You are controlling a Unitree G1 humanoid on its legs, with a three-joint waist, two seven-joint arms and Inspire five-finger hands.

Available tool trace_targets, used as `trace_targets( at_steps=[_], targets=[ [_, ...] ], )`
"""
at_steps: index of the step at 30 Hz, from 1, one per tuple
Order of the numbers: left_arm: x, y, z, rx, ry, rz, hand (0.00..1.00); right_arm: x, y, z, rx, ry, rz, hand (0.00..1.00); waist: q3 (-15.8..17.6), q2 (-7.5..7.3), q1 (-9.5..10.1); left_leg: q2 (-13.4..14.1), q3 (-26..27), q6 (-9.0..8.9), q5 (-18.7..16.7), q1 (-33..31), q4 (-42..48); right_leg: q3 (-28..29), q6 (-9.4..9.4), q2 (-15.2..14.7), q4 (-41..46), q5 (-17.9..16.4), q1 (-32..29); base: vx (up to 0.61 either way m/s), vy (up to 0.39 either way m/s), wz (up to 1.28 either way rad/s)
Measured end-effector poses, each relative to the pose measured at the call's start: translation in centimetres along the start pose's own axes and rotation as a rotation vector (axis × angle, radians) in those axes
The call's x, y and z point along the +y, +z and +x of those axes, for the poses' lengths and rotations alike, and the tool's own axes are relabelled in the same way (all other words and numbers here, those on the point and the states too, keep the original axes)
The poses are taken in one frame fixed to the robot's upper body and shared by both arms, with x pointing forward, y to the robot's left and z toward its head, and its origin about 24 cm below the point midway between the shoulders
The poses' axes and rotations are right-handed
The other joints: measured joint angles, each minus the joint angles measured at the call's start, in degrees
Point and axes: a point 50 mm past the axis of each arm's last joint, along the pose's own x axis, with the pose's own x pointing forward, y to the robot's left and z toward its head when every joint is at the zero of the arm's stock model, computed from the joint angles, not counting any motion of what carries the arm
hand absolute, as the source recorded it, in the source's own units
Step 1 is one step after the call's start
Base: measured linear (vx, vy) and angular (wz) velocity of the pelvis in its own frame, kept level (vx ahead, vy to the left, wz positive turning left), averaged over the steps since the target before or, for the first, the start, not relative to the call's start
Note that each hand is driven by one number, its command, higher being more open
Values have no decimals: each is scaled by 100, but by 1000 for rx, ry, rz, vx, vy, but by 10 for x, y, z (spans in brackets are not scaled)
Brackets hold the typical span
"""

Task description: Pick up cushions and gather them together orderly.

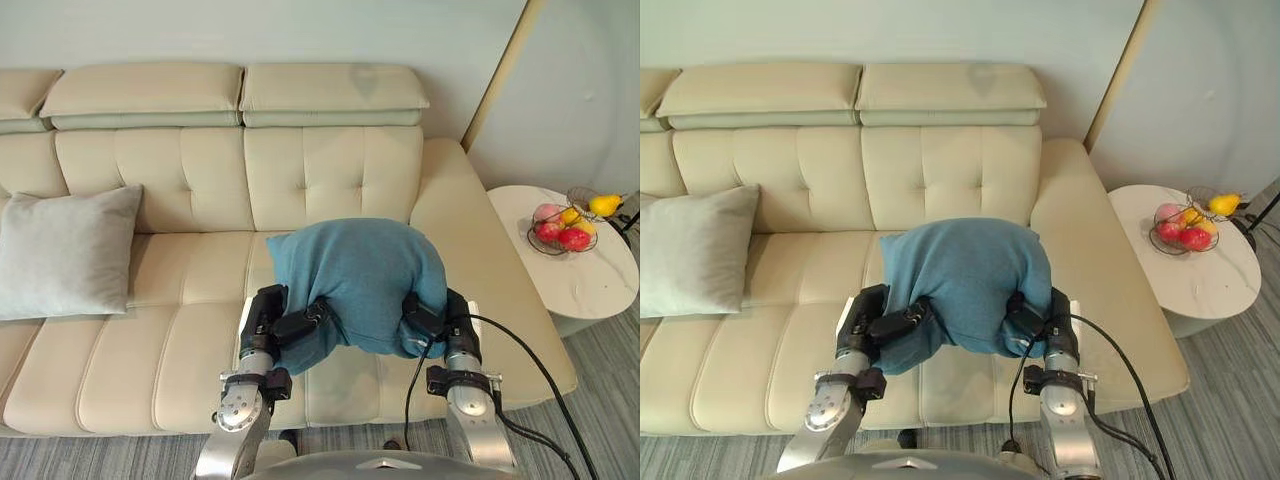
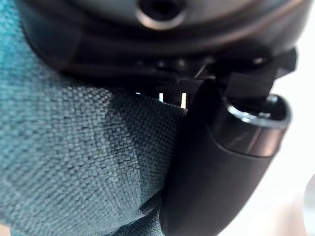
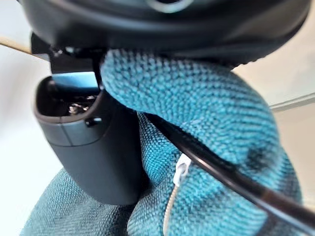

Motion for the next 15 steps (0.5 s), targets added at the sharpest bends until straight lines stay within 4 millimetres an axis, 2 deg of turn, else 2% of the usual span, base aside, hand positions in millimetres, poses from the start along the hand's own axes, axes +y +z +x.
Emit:
trace_targets(
  at_steps=[5,6,8,9,10,11,13,15],
  targets=[
    [-5,51,47,-194,19,82,0,8,61,49,-182,-63,0,0,560,-104,35,63,-22,12,317,-642,-103,10,-115,85,-55,310,-654,-100,-11,1],
    [-7,70,62,-257,37,105,0,9,86,64,-243,-87,-1,0,827,-104,41,70,-29,24,404,-800,-114,14,-157,98,-49,391,-824,-166,1,0],
    [-9,101,79,-355,62,126,0,7,124,82,-339,-124,-3,0,1134,-106,50,81,-31,38,534,-1113,-113,38,-168,112,-34,534,-1150,-181,8,-1],
    [-9,120,89,-410,84,132,0,5,147,91,-391,-148,-3,0,1206,-103,61,83,-30,46,621,-1378,-114,64,-167,119,-28,617,-1424,-186,13,-3],
    [-11,146,99,-479,111,141,0,2,177,98,-459,-175,3,0,1412,-89,83,85,-28,56,704,-1565,-115,81,-161,122,-21,694,-1622,-166,12,-1],
    [-12,158,104,-510,125,147,0,1,192,101,-492,-189,9,0,1504,-72,84,86,-32,68,745,-1649,-115,81,-167,124,-12,727,-1710,-128,10,1],
    [-16,202,116,-619,169,154,0,-8,243,105,-604,-249,47,0,1754,-34,100,88,-57,83,878,-2009,-116,79,-157,125,48,806,-2091,-91,7,5],
    [-18,230,120,-685,195,151,0,-12,271,105,-661,-284,68,0,1902,-15,100,88,-72,80,948,-2195,-118,70,-163,128,51,859,-2276,-50,4,4]
  ],
)
